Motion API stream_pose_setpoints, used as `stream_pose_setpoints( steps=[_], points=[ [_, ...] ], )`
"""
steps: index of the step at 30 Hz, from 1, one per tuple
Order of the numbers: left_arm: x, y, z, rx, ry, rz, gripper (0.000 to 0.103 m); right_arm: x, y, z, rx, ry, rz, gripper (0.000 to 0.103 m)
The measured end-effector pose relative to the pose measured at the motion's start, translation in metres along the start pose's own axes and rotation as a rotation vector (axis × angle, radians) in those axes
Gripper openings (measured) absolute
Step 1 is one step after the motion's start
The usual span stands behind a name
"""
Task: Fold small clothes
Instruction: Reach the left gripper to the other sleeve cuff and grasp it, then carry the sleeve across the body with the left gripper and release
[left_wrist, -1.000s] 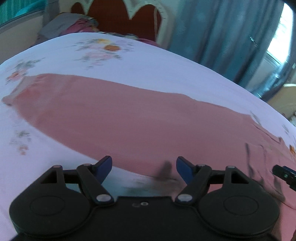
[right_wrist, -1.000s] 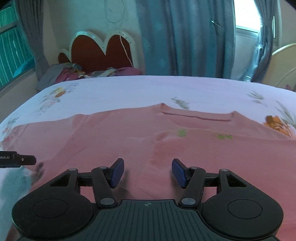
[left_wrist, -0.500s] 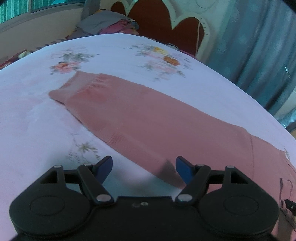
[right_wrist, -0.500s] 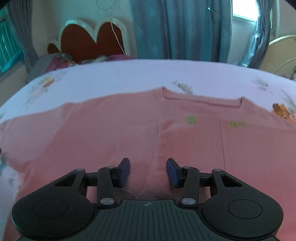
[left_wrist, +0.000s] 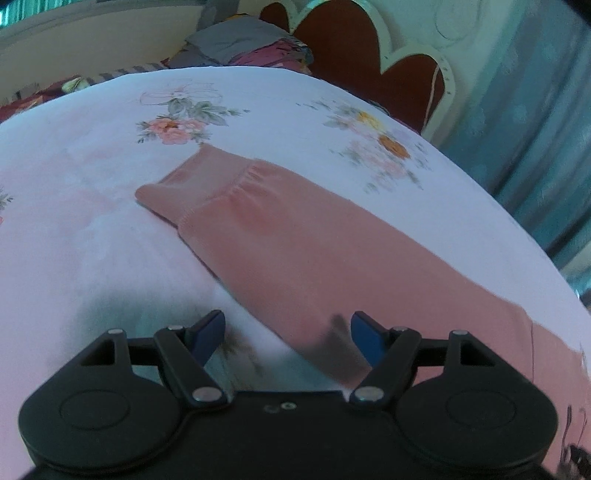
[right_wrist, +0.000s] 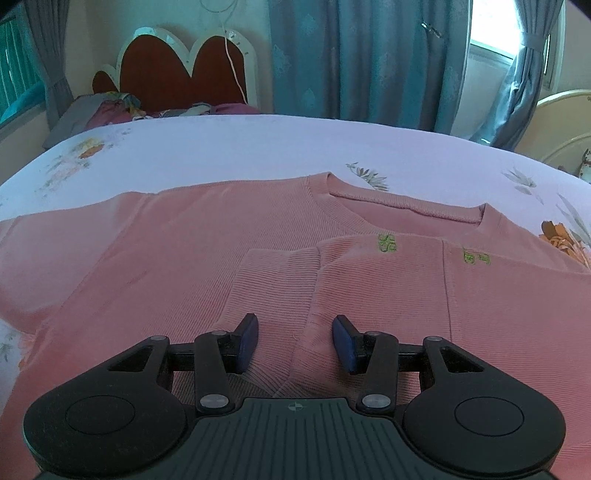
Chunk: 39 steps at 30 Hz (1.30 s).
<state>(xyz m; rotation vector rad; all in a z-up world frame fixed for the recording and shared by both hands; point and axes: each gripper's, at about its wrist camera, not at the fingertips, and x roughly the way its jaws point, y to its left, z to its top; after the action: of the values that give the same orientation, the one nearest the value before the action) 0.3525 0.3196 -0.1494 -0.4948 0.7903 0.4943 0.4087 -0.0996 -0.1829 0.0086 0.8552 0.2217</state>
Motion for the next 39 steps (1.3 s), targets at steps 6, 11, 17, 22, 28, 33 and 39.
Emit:
stream_pose_setpoints(
  steps=[6, 11, 17, 22, 28, 33, 39],
  points=[
    [0.014, 0.016, 0.013, -0.088, -0.042, -0.06, 0.069, 0.001, 0.002, 0.0, -0.002, -0.003, -0.007, 0.046],
    [0.022, 0.031, 0.021, -0.178, -0.081, -0.067, 0.037, 0.003, 0.002, 0.001, -0.002, -0.006, -0.011, 0.046],
    [0.031, 0.054, 0.025, -0.313, -0.11, -0.092, 0.006, 0.004, 0.002, 0.0, 0.003, -0.012, -0.012, 0.046],
    [0.008, 0.029, 0.027, -0.223, -0.189, -0.12, 0.004, 0.002, -0.003, 0.003, 0.044, -0.014, 0.004, 0.046],
    [-0.045, -0.056, 0.022, 0.056, -0.289, -0.296, 0.004, -0.002, -0.007, 0.005, 0.072, -0.02, 0.023, 0.046],
    [-0.074, -0.143, -0.01, 0.221, -0.269, -0.507, 0.004, -0.02, -0.03, 0.007, 0.178, -0.062, 0.052, 0.046],
    [-0.078, -0.244, -0.078, 0.367, -0.159, -0.707, 0.004, -0.05, -0.067, -0.003, 0.236, -0.092, 0.014, 0.046]
  ],
)
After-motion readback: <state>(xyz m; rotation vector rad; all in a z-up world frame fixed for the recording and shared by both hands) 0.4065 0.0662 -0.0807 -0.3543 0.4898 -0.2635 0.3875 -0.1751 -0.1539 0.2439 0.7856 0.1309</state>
